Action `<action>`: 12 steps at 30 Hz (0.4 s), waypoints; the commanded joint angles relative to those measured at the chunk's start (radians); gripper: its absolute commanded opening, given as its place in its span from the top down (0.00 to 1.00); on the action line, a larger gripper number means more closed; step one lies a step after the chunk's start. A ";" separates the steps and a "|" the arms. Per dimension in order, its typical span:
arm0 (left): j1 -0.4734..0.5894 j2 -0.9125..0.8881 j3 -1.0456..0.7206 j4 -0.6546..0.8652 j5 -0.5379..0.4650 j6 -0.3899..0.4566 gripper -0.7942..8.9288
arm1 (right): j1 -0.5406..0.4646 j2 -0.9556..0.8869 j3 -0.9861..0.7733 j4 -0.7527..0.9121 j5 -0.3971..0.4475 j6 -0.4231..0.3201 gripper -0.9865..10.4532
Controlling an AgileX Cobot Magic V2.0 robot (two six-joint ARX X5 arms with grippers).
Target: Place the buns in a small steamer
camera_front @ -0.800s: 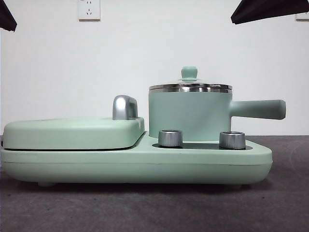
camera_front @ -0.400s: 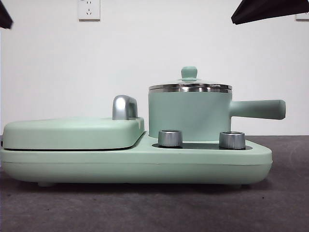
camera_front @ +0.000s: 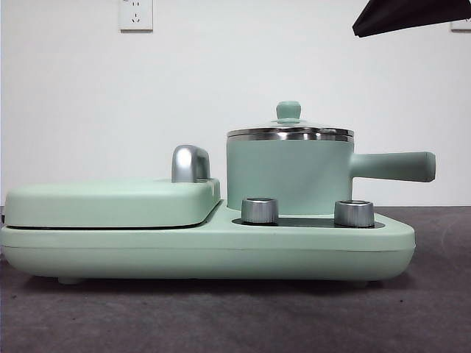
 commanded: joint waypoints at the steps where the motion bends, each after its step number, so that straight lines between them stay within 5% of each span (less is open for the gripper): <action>1: 0.029 -0.053 -0.058 0.049 0.005 0.026 0.91 | 0.005 0.002 0.014 0.011 0.000 0.011 0.90; 12: 0.103 -0.325 -0.386 0.168 0.005 0.025 0.91 | 0.005 0.002 0.014 0.011 0.000 0.011 0.90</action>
